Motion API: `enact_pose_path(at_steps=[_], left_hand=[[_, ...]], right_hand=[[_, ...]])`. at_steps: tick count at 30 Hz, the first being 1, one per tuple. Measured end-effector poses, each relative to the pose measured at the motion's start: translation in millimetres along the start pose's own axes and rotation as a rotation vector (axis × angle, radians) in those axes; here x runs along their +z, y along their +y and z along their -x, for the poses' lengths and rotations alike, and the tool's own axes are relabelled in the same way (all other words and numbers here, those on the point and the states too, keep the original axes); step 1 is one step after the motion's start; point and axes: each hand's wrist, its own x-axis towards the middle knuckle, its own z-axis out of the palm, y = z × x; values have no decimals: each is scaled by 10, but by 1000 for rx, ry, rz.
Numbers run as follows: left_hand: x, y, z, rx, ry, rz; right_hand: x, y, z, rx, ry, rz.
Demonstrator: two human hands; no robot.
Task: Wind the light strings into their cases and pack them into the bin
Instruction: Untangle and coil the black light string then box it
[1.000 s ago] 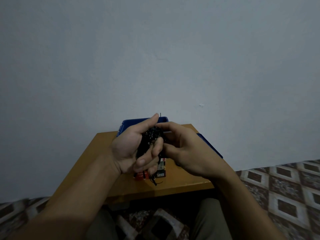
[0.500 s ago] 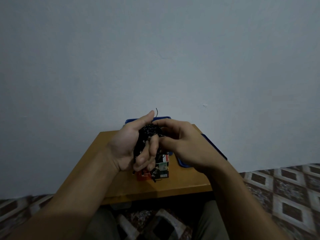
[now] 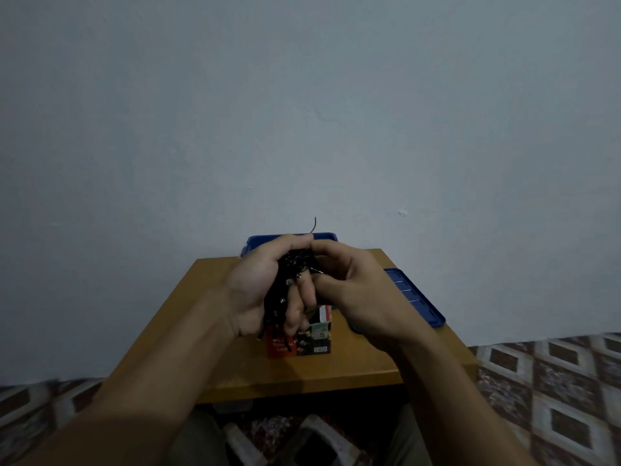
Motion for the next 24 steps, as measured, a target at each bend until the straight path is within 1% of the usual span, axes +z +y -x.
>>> enact_pose_path(at_steps=[2,7,10,13,18,24], left_hand=[[-18,-5,-3,-22,30,-7],[-66,-5,10,-48,27,11],[-85,-16,36,-55,14,12],[-120,-11,68,-63,-19,11],[-116,51,128,-76,-16,-122],[-121,128,169,-74,-22,-182]], right_hand=[[21,21,-9,11,-2,-26],[59,52,-38,56,2,-53],[67,59,-40,80,3,-58],[63,55,-46,108,-35,-103],[77,13,-49,84,-109,-102],[119,-3,-44,79,-70,-121]])
